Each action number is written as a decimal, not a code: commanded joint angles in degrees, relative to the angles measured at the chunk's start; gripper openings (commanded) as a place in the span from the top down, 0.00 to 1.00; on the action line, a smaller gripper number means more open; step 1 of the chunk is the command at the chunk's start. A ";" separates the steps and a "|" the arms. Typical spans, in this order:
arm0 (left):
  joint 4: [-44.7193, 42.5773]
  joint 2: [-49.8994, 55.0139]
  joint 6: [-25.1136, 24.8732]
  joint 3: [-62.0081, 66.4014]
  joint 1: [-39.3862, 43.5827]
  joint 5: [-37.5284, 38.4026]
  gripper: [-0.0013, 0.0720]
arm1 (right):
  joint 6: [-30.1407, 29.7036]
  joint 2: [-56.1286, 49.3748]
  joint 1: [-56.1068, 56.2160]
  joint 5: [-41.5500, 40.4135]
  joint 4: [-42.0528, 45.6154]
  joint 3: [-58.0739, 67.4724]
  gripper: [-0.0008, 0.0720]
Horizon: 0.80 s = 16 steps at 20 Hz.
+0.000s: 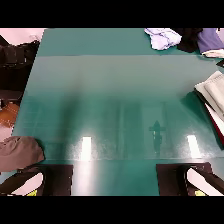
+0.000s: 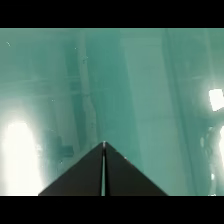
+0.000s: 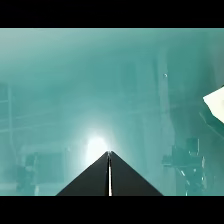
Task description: Fold the shirts.
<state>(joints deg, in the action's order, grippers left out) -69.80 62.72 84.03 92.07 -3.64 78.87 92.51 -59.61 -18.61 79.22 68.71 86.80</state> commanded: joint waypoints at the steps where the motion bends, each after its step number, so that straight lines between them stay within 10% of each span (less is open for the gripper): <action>1: 0.00 -0.04 0.00 0.00 -0.04 -0.09 0.94 | 0.00 0.07 0.26 -0.61 -0.07 -0.02 0.96; 16: 0.33 -0.04 0.07 0.00 -0.04 -4.17 0.94 | 0.00 0.07 0.26 -0.83 -0.07 -0.02 0.96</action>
<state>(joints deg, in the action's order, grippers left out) -69.78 62.72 84.03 92.07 -3.64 76.99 92.51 -59.59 -18.37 78.56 68.64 86.80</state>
